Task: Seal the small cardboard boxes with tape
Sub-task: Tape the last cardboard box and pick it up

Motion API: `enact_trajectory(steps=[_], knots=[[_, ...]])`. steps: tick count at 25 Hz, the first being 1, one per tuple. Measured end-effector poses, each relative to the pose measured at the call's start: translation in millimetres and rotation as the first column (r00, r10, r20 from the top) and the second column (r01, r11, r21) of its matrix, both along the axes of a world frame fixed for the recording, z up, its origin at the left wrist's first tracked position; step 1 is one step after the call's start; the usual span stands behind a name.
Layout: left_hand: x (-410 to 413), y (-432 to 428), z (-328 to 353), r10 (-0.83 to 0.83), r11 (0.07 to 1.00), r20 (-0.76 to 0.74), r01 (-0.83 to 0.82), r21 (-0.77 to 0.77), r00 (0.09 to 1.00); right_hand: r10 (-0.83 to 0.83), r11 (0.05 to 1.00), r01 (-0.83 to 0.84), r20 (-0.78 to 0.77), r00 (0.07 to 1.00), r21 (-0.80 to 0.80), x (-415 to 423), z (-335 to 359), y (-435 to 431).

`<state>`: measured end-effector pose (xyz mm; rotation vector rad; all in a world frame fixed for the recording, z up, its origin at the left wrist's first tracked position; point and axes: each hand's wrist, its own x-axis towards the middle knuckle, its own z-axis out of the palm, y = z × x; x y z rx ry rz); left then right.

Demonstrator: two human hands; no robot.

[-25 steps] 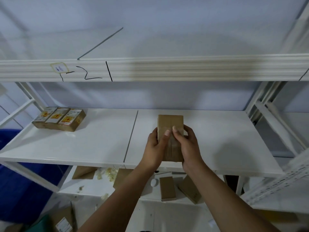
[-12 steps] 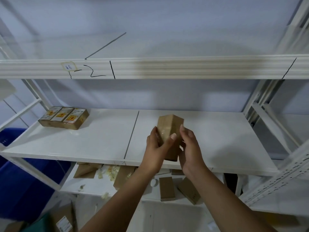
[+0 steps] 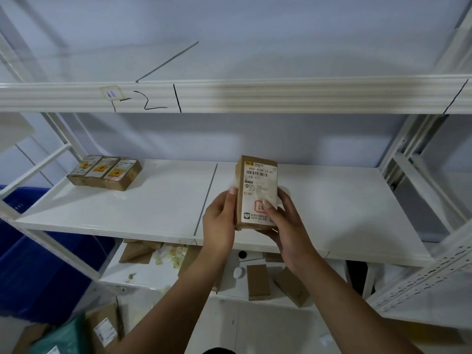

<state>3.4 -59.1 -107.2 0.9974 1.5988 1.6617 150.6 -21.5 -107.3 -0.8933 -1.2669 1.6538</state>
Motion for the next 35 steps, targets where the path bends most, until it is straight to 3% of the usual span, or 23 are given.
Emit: enact_trajectory(steps=[4,9,14,19,28,35], knots=[[-10.8,-4.8,-7.0,-0.036,0.999,0.036,0.035,0.032,0.999,-0.027,0.994,0.014,0.124,0.992,0.105,-7.7,-0.3,4.8],[-36.1,-15.4,-11.4,0.044,0.998,0.074,-0.041,-0.042,0.996,0.156,0.981,-0.172,0.151,0.976,0.093,-29.0,-3.9,9.9],[-89.6,-35.5,-3.5,0.110,0.986,0.101,-0.095,-0.137,0.989,0.221,0.974,-0.225,0.118,0.968,0.024,-91.8,-4.6,9.3],[-170.5,-70.0,-4.3,-0.045,0.987,-0.023,0.041,-0.153,0.999,0.264,0.964,-0.258,0.097,0.960,-0.068,-176.8,-8.9,2.1],[-312.0,-101.7,-16.8,0.137,0.956,-0.160,-0.173,-0.238,0.978,0.304,0.946,-0.293,0.067,0.950,-0.142,-322.5,-23.6,-24.6],[-363.7,-53.5,-34.1,0.091,0.953,-0.128,-0.124,-0.278,0.988,0.271,0.949,-0.247,0.109,0.956,-0.194,-379.6,-39.0,23.5]])
